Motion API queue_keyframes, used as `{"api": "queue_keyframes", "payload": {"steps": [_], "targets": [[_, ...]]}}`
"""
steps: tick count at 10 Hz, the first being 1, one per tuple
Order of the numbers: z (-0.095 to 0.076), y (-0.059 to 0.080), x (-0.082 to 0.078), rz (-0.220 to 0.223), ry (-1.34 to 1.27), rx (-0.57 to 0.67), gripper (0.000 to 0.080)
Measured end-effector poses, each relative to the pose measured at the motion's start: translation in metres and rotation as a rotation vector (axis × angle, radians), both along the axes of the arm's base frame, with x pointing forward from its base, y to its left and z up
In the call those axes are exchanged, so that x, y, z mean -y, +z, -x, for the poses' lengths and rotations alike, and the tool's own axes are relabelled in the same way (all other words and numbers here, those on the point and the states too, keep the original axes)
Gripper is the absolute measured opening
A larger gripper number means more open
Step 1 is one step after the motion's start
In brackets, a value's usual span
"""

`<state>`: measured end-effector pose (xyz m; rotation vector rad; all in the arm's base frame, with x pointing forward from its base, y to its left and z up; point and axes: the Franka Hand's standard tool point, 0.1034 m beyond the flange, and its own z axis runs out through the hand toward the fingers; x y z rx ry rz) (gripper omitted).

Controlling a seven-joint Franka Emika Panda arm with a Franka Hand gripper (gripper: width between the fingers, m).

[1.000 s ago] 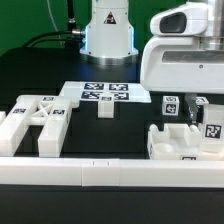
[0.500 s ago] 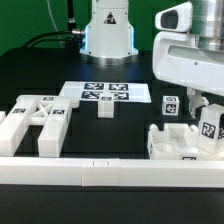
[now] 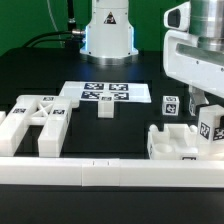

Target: Assemble chair

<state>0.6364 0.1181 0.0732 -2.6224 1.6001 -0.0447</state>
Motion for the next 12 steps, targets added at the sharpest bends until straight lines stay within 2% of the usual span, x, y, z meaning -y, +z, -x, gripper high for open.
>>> {"api": "queue_keyframes", "payload": {"steps": [1,2,3,7,8,9,12], "targets": [[-0.0001,0.0,0.0003,0.004,0.062,0.003,0.058],[-0.0001,0.0,-0.0004,0.008,0.112,0.006,0.058],[-0.0003,0.0,-0.0006,0.014,0.207,0.012,0.0636],[-0.0003,-0.0001,-0.0003,0.033,0.512,0.025,0.0648],[-0.0005,0.0002,0.0009,0.042,0.628,0.026,0.0648],[-0.0011,0.0005,0.0025,0.07,0.804,0.029,0.0648],[-0.0025,0.0019,0.0015,0.084,1.014,0.037,0.0648]]}}
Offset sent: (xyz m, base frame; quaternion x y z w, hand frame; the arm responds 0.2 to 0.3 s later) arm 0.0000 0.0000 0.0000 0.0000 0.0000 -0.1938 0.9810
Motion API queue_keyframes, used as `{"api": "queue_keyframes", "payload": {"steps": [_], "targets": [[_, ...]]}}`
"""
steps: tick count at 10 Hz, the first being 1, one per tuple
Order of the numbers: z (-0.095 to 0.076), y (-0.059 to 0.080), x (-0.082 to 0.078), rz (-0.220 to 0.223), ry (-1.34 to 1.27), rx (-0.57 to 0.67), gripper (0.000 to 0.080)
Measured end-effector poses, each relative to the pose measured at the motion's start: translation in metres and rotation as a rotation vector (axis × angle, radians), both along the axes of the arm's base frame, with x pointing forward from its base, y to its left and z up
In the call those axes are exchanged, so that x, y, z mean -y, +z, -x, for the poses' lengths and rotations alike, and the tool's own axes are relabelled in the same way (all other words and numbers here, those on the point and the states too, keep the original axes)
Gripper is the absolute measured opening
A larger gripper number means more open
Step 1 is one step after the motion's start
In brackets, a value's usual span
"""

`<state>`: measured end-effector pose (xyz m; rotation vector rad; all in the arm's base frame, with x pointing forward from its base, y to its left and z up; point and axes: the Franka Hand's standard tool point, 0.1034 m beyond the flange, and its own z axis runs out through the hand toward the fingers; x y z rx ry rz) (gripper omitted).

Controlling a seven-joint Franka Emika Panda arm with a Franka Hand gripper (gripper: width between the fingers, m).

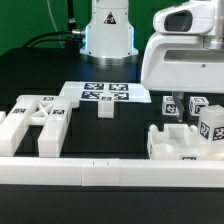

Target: Assemble chair

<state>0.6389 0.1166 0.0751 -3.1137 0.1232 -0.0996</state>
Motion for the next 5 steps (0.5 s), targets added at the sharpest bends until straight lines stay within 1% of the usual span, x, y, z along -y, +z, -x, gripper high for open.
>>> {"api": "queue_keyframes", "payload": {"steps": [2,4,5], "targets": [[-0.0001,-0.0002,0.0004,0.014,0.133,0.004,0.0648],[-0.0004,-0.0005,0.0005,0.038,0.266,0.008,0.0648],[0.0,-0.0006,-0.0009,0.038,0.283,0.008,0.0534]]}}
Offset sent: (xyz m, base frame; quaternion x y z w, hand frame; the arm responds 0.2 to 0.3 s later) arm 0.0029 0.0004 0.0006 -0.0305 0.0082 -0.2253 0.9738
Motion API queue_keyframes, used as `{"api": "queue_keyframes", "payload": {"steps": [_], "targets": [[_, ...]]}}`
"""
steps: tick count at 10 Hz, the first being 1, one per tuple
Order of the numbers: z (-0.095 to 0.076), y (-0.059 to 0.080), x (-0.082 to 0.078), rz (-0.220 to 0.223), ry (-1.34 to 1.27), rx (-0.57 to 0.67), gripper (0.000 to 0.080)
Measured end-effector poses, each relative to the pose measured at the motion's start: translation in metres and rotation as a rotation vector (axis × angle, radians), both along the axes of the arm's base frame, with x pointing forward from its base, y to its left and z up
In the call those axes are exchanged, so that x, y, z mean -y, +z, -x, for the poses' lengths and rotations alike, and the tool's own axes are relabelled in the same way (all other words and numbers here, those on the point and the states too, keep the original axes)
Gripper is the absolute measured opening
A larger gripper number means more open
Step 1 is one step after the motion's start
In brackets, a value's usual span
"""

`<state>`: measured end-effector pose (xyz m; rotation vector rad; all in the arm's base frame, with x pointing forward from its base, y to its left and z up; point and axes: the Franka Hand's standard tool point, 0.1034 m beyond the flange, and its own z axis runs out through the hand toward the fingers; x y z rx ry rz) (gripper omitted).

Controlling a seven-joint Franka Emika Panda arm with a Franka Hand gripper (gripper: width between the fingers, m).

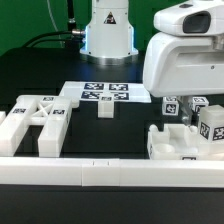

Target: Assemble chair

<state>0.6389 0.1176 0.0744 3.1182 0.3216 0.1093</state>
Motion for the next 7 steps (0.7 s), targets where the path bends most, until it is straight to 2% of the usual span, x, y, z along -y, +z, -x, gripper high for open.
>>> {"api": "queue_keyframes", "payload": {"steps": [1,2,3,6,7], "targets": [[-0.0001,-0.0001,0.001,0.001,0.01,0.0,0.0399],[-0.0001,-0.0002,0.0011,0.0,0.008,0.0,0.0399],[-0.0001,-0.0003,0.0011,-0.001,-0.005,-0.001,0.0285],[0.0,-0.0005,0.0011,-0.003,-0.03,-0.001,0.0285],[0.0003,-0.0006,0.0002,-0.01,-0.112,-0.001,0.0285]]}}
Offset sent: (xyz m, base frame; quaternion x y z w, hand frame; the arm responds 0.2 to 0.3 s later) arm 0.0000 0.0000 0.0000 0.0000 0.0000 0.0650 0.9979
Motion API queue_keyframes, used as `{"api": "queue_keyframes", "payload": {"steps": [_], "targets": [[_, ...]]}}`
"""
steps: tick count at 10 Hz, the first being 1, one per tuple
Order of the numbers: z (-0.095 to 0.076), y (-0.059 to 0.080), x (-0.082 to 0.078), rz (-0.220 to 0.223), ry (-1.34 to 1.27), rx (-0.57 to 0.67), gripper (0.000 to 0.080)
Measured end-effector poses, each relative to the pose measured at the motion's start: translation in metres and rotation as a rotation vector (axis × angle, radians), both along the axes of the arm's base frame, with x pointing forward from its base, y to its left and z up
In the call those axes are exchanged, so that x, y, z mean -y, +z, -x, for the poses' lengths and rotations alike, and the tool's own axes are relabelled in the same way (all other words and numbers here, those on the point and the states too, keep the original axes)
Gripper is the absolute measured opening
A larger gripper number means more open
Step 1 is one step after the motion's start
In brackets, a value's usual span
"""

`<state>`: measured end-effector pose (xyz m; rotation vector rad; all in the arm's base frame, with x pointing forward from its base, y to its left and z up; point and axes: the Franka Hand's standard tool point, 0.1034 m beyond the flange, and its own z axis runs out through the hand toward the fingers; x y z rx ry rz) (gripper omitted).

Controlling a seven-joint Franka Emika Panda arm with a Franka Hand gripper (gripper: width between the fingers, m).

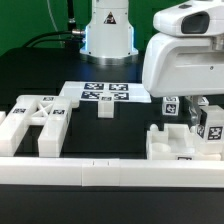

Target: Assemble chair

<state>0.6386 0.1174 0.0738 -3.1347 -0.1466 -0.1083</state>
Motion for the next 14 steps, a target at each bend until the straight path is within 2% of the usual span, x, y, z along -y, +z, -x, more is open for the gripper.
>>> {"api": "queue_keyframes", "payload": {"steps": [6,10,14], "targets": [[0.001,-0.0017,-0.0025,-0.044,-0.454,0.007,0.0285],[0.001,-0.0021,-0.0015,-0.083,-0.902,0.003,0.0287],[0.0012,-0.0023,-0.0024,-0.108,-1.131,-0.016,0.0287]]}}
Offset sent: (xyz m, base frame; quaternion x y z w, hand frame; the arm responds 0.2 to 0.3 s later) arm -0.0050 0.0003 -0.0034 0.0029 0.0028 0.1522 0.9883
